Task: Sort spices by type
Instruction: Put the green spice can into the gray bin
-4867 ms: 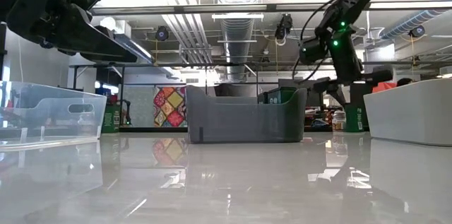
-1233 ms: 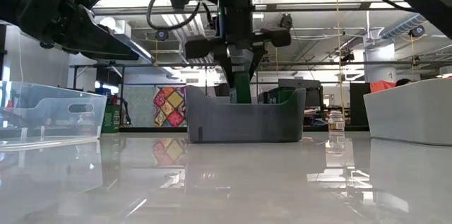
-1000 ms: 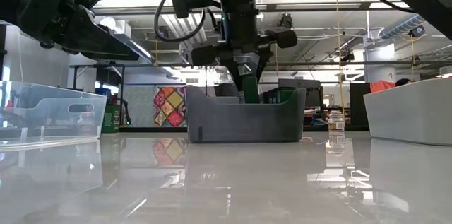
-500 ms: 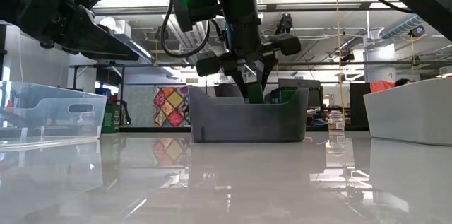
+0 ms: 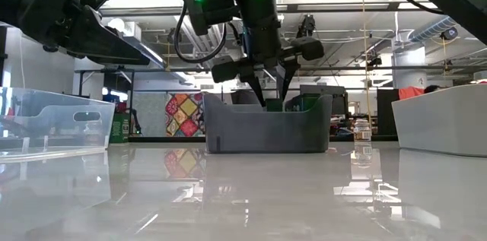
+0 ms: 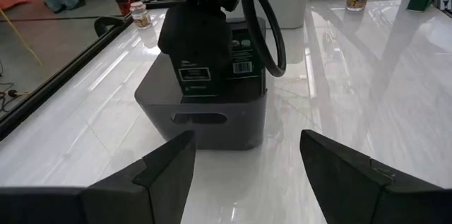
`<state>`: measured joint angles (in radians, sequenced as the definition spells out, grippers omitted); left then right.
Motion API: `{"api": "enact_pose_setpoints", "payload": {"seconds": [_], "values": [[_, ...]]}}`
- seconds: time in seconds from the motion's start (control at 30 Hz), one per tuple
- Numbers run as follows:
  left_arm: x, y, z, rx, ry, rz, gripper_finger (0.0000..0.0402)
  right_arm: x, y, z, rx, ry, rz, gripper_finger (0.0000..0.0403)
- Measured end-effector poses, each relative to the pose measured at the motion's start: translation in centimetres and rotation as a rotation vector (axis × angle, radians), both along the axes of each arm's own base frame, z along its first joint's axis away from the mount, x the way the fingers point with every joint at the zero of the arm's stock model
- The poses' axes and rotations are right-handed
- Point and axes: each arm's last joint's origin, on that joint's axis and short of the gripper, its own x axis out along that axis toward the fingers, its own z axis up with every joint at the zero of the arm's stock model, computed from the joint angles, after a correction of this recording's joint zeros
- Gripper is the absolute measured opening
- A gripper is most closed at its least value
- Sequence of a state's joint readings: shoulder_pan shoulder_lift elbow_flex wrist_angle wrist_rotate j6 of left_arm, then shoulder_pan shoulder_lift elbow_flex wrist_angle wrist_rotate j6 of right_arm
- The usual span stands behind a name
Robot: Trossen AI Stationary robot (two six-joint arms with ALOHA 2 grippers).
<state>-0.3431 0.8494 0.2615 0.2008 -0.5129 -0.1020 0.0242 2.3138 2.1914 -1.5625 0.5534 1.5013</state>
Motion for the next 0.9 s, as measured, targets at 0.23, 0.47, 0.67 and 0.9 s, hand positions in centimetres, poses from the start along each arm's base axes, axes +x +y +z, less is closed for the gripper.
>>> {"api": "enact_pose_setpoints", "payload": {"seconds": [0.23, 0.47, 0.67, 0.9], "values": [[0.00, 0.00, 0.00, 0.000, 0.000, 0.000, 0.0239, -0.08, -0.18, 0.02, 0.001, 0.011, 0.000, 0.0198], [0.00, 0.00, 0.00, 0.000, 0.000, 0.000, 0.0239, -0.08, -0.24, 0.03, 0.003, 0.023, 0.019, 0.0227], [0.00, 0.00, 0.00, 0.000, 0.000, 0.000, 0.0239, -0.08, -0.22, 0.16, 0.009, 0.033, 0.042, 0.0248], [0.00, 0.00, 0.00, 0.000, 0.000, 0.000, 0.0239, -0.12, -0.20, 0.09, 0.022, 0.054, 0.065, 0.0266]]}}
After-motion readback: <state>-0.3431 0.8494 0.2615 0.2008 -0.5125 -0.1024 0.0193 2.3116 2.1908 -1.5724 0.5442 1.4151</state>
